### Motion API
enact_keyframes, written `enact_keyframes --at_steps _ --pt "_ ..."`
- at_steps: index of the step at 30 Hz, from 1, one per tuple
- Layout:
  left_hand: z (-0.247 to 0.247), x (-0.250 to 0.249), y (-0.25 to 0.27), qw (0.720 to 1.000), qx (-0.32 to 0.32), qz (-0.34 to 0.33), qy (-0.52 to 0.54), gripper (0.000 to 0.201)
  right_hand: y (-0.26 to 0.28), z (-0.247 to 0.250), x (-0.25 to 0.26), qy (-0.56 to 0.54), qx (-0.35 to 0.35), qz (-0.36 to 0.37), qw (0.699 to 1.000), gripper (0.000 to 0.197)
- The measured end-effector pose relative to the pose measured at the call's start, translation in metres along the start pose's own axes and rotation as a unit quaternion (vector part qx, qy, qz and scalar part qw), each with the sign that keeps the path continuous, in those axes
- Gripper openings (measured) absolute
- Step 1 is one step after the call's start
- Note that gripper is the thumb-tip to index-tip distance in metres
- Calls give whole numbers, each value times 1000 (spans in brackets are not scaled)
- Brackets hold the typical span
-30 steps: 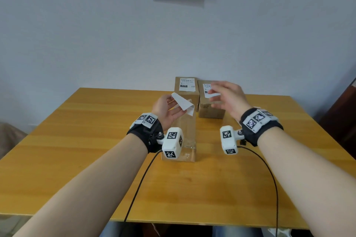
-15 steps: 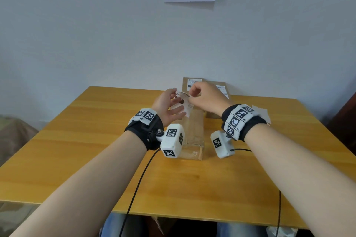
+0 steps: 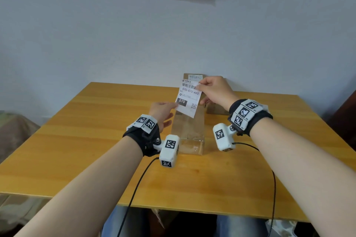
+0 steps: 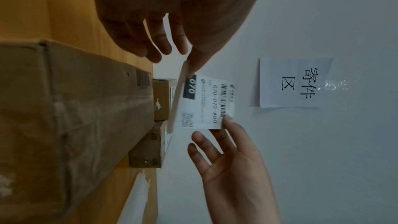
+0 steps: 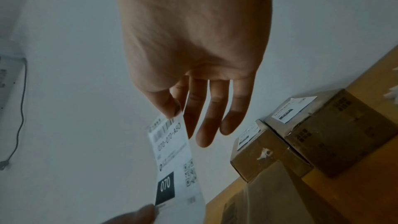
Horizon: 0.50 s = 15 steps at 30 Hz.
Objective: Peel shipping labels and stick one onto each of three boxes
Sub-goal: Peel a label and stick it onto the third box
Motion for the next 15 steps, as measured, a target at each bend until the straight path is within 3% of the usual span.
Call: enact_keyframes --at_steps 8,15 --pt "5 8 3 995 36 -5 -88 25 -4 11 -7 -37 -8 8 999 26" --pt "8 18 10 990 32 -14 -136 26 -4 8 -30 9 0 -3 1000 16"
Point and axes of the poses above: each hand's wrist, its own y-axis away from the middle knuckle, its own z-axis out of the back of the hand, x = y × z, the point moved 5 cm from there along -y, towards the middle knuckle, and after that the axes turned 9 degrees about x, right-handed, at the moved point
